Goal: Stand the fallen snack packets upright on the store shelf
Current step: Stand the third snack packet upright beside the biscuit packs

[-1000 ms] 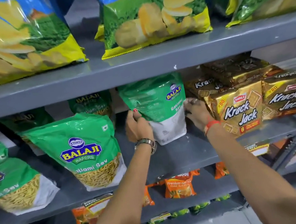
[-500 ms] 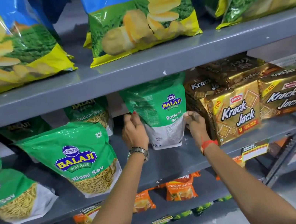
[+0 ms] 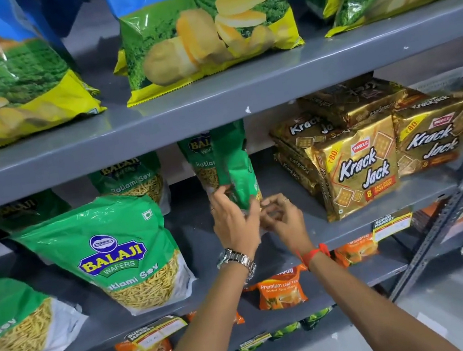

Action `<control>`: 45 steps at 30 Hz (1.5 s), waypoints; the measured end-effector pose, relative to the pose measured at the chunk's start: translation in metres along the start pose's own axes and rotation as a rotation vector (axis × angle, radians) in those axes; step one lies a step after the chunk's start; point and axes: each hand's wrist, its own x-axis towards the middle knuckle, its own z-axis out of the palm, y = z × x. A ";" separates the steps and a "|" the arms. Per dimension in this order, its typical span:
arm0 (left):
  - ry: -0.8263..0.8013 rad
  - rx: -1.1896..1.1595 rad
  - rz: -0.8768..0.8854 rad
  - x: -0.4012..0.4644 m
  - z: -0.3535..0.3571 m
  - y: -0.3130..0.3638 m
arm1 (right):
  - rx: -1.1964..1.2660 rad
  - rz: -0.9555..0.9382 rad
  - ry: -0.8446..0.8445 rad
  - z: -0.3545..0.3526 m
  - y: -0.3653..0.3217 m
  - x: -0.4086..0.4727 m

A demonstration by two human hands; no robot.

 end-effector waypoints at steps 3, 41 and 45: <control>0.070 -0.070 -0.051 0.005 -0.004 -0.008 | 0.014 0.022 0.049 -0.002 0.001 0.004; -0.067 -0.832 -0.541 0.062 0.011 -0.052 | 0.014 0.135 0.084 0.002 -0.012 0.095; -0.052 -0.834 -0.588 0.056 0.011 -0.044 | 0.035 0.109 0.116 0.002 -0.012 0.088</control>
